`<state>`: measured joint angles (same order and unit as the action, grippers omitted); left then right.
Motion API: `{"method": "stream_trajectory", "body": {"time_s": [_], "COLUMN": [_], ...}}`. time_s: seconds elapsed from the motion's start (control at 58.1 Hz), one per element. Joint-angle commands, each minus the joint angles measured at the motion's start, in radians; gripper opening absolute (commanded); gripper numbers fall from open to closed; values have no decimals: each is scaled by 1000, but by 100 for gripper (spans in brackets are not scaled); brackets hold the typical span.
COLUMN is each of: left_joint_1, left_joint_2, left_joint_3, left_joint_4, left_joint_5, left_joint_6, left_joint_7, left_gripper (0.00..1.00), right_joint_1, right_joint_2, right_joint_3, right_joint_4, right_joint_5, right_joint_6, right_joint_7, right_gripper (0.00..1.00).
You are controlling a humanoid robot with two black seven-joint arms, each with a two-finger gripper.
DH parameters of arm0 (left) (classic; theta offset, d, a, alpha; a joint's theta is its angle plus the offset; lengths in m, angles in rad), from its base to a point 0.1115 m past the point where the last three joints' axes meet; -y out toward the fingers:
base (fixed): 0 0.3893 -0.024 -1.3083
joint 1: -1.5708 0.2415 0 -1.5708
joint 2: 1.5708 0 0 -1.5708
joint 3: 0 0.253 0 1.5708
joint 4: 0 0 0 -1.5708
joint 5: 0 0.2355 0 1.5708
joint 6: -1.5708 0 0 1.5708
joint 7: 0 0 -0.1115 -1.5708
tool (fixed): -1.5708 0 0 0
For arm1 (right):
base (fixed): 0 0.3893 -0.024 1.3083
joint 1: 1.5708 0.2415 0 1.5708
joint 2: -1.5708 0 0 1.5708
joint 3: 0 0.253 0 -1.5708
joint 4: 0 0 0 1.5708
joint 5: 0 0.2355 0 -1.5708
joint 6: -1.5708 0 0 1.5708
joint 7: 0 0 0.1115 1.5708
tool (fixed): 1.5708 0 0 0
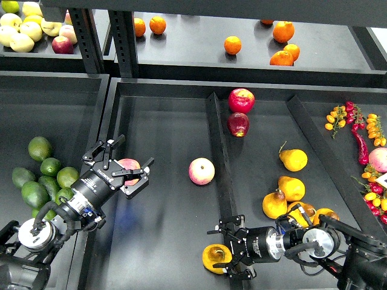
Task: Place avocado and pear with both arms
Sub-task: 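Close the right gripper around the yellow pear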
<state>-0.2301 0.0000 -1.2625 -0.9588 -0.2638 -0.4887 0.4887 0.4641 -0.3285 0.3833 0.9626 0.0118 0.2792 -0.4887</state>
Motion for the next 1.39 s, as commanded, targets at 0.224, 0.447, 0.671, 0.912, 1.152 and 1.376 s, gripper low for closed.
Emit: {"method": "stream_trajectory", "body": {"time_s": [0.224, 0.447, 0.671, 0.912, 1.152, 1.376], "left_joint_1": [0, 0, 0, 0, 0, -2], "left_joint_2": [0, 0, 0, 0, 0, 0], "left_joint_3": [0, 2, 2, 0, 0, 9], "left_joint_4": [0, 2, 2, 3, 5, 9], "left_joint_5": [0, 0, 0, 0, 0, 2], "left_joint_6": [0, 0, 0, 0, 0, 0], "left_joint_7": [0, 0, 0, 0, 0, 0], "left_gripper": [99, 99, 99, 99, 99, 99], "right_joint_1": [-4, -25, -33, -33, -28, -27], "right_joint_2": [14, 28, 28, 28, 26, 25], "right_joint_3": [-9, 2, 6, 12, 17, 146], "right_joint_4": [-39, -42, -42, -39, -30, 27], "right_joint_5": [2, 5, 10, 13, 16, 25], "right_joint_6": [0, 0, 0, 0, 8, -3], "right_joint_7": [0, 0, 0, 0, 0, 0], "right_gripper": [64, 50, 41, 22, 14, 14]}}
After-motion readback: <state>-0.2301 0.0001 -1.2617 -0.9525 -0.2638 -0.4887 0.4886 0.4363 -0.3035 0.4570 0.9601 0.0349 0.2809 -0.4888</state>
